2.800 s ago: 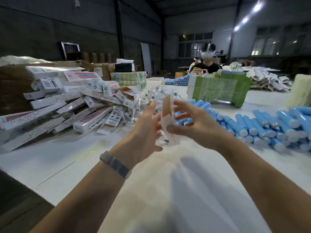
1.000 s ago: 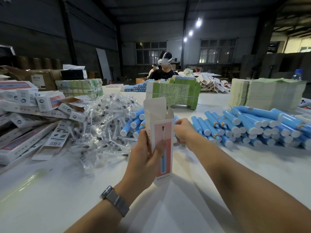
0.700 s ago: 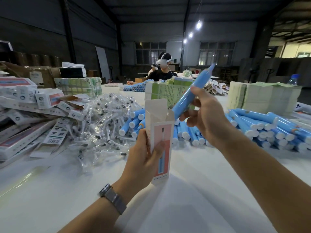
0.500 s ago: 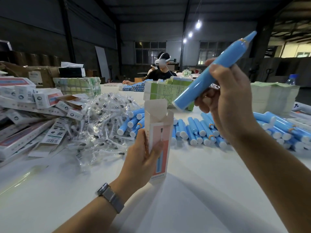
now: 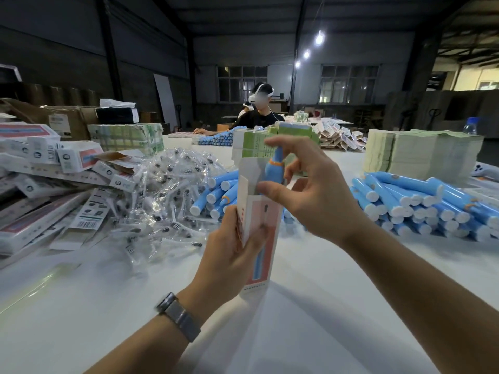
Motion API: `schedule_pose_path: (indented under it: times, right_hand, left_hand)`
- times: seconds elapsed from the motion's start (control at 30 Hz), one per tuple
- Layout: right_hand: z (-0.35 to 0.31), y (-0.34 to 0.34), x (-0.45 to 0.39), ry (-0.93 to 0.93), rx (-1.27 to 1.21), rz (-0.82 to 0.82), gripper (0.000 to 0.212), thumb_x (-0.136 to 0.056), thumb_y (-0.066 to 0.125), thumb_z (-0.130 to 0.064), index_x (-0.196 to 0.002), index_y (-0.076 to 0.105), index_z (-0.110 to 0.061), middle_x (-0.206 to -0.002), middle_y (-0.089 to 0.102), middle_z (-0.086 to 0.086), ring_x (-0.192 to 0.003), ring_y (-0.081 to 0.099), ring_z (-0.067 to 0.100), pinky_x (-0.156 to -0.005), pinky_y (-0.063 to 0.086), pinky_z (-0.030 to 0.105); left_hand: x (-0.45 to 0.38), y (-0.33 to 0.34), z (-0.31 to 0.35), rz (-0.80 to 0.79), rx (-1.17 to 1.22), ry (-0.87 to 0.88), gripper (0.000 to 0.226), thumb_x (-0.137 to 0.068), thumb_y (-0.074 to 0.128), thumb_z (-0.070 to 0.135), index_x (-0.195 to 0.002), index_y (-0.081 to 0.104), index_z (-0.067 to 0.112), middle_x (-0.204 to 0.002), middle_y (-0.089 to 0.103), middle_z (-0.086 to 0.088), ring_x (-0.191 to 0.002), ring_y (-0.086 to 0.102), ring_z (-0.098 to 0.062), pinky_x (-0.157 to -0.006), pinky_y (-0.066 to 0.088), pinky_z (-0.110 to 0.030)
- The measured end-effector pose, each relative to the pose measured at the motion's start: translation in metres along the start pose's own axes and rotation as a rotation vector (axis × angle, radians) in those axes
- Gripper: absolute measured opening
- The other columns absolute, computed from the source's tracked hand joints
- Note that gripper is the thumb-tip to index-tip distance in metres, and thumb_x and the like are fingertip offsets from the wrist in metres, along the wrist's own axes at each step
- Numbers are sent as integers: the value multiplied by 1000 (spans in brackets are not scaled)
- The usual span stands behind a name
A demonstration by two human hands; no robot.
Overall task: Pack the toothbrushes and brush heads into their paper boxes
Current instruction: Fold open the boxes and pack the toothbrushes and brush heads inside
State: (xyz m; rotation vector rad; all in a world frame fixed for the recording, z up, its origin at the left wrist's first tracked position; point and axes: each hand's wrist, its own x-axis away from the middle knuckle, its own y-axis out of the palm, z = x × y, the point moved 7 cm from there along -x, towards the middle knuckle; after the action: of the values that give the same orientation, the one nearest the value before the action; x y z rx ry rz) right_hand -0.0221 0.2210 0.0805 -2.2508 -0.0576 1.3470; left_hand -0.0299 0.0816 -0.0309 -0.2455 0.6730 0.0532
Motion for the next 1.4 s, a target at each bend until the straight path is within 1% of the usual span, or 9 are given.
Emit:
schedule_pose_path:
  times: [0.13,0.37,0.53,0.7,0.9,1.07,1.17,1.27,1.4]
  right_hand:
    - [7,6,6,5,-76,1,37,-87,72,-27,-121,60,-33,-114,52,-2,-87,54,16,-64,53,30]
    - [15,20,13,45,-188,-70,15,-93,59,-26,-99,71,-19,-100,56,-7,-96,58,21,-76,54,50]
    - [25,22,16,133,-369,-87,38,-87,68,-32,-120,54,-42,-111,60,0,-87,61,17,-63,54,27]
    - [30,23,19,159,-520,-77,37,-81,75,-25,-111,54,-31,-105,65,7,-81,62,21,-66,54,30]
    - [28,20,18,129,-484,-79,23,-80,74,-19,-94,67,-35,-95,70,-3,-72,64,11,-61,50,24]
    - [24,23,18,122,-467,-146,10,-81,72,-24,-89,67,-20,-90,65,-9,-77,62,11,-66,53,36]
    - [21,22,17,112,-523,-142,6,-76,75,-25,-81,72,-26,-98,63,7,-95,64,25,-75,54,50]
    - [18,22,16,101,-622,-133,12,-73,77,-19,-78,72,-29,-99,61,9,-100,63,21,-78,53,42]
    - [16,23,15,88,-666,-139,53,-76,76,-1,-115,56,-30,-95,66,-4,-97,64,19,-84,54,42]
  left_hand:
    - [0,1,-2,-21,35,16,25,-89,58,45,-104,50,26,-85,65,20,-80,68,-12,-65,58,-29]
    - [1,2,2,-37,105,45,32,-88,58,49,-111,48,29,-95,68,15,-88,69,-18,-72,60,-37]
    - [2,5,6,-86,299,54,48,-92,58,39,-130,30,48,-110,71,-1,-90,72,-31,-82,60,-56]
    - [2,8,7,-131,321,111,64,-98,54,34,-143,16,59,-133,63,5,-112,66,-31,-93,54,-59]
    - [-2,4,7,-159,400,126,56,-96,59,25,-138,31,49,-120,66,-7,-100,67,-33,-87,57,-48]
    - [-4,1,12,-109,401,121,33,-94,55,35,-118,41,54,-98,70,4,-78,64,-11,-65,52,-22]
    - [-4,0,14,-65,357,135,23,-95,51,44,-114,42,54,-90,67,3,-75,63,-15,-66,54,-33]
    - [-1,2,17,-92,337,129,21,-97,47,46,-115,41,53,-89,63,-6,-74,62,-22,-68,57,-49]
    - [-1,0,19,-75,359,105,24,-96,47,43,-118,42,51,-97,63,-17,-77,61,-34,-74,53,-63]
